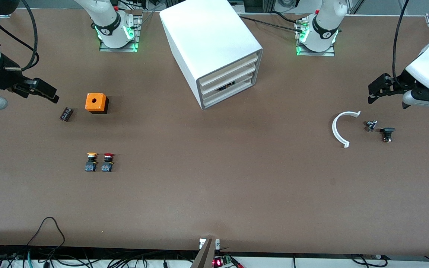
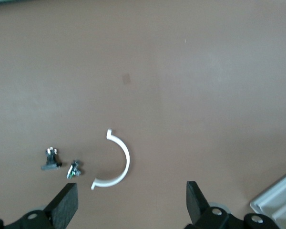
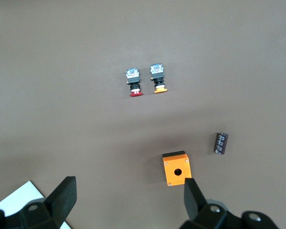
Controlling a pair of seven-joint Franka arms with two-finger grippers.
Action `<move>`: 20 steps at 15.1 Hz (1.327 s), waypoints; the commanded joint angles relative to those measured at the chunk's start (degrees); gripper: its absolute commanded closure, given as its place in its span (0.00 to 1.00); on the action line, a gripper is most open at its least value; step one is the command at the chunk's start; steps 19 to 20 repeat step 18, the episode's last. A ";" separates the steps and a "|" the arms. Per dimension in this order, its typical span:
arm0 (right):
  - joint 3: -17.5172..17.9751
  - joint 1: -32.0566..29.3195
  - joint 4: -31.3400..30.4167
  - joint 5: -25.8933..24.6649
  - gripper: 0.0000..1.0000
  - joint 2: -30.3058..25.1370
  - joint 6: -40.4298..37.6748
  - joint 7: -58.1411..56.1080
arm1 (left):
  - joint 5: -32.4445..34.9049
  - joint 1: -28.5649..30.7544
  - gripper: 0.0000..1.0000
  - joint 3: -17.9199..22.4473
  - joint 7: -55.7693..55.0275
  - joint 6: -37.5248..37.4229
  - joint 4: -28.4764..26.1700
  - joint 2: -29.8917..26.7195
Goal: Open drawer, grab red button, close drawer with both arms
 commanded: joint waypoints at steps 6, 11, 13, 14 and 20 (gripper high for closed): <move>0.61 -0.63 -4.91 -0.12 0.00 -6.16 3.50 -10.80 | 0.04 -0.92 0.00 0.34 -2.38 -3.14 -0.35 -1.13; 1.05 -0.54 0.80 -0.29 0.00 -2.38 1.84 -11.26 | -0.13 -0.30 0.00 0.69 -1.59 -3.32 0.36 -1.48; 1.14 -0.01 1.77 -0.73 0.00 -2.03 1.13 -11.42 | 0.04 -0.30 0.00 0.60 -1.41 -3.58 0.36 -1.57; 1.05 -0.10 1.86 -0.82 0.00 -1.85 1.13 -11.43 | 0.04 -0.30 0.00 0.43 -1.41 -3.75 0.27 -1.57; 0.88 -0.28 2.47 -0.90 0.00 -1.94 1.39 -11.16 | 0.48 -0.30 0.00 0.60 -1.41 -6.65 0.27 -1.74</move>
